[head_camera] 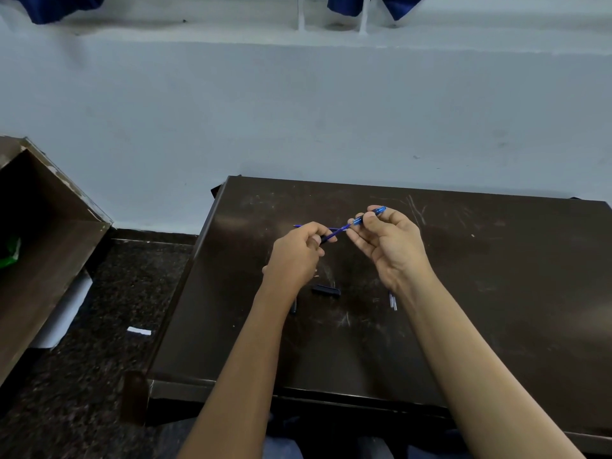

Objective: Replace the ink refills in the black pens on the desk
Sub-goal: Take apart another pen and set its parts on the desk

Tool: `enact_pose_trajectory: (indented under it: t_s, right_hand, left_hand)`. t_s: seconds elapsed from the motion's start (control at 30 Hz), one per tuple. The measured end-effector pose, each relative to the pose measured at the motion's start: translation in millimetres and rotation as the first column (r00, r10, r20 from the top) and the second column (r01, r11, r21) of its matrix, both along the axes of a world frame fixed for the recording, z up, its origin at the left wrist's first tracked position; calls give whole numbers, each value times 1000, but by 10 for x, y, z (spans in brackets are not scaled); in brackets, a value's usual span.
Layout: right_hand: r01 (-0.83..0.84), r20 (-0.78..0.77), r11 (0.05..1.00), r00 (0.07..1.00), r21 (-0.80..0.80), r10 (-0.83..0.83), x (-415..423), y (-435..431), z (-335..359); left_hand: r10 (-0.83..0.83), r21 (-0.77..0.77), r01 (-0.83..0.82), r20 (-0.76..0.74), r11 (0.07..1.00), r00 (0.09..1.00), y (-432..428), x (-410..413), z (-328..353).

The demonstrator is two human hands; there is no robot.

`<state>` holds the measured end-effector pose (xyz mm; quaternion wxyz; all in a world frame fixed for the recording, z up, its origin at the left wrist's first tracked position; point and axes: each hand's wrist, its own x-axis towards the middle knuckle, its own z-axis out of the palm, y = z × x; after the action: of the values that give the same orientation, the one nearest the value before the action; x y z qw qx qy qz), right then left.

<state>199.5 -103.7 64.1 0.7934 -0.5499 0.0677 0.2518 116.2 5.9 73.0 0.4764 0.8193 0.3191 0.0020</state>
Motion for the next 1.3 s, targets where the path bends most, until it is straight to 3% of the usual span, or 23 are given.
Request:
enact_pose_trajectory:
  t_s: [0.13, 0.33, 0.73, 1.1, 1.3]
  right_hand:
    - [-44, 22, 999, 999, -22, 45, -2, 6, -31]
    - [-126, 48, 989, 990, -81, 130, -35, 24, -37]
    - [-101, 42, 991, 994, -84, 105, 23, 37, -7]
    - [-107, 19, 992, 994, -68, 109, -16, 55, -3]
    - [-130, 34, 990, 991, -63, 132, -24, 65, 18]
  left_hand:
    - [-70, -43, 69, -33, 997, 997, 14, 42, 45]
    - [-57, 57, 53, 63, 997, 996, -60, -8, -59]
    - [1, 17, -4, 148, 1000, 989, -77, 22, -129]
    - [-39, 142, 15, 167, 990, 985, -58, 10, -105]
    - [-6, 108, -18, 217, 994, 976, -87, -5, -125]
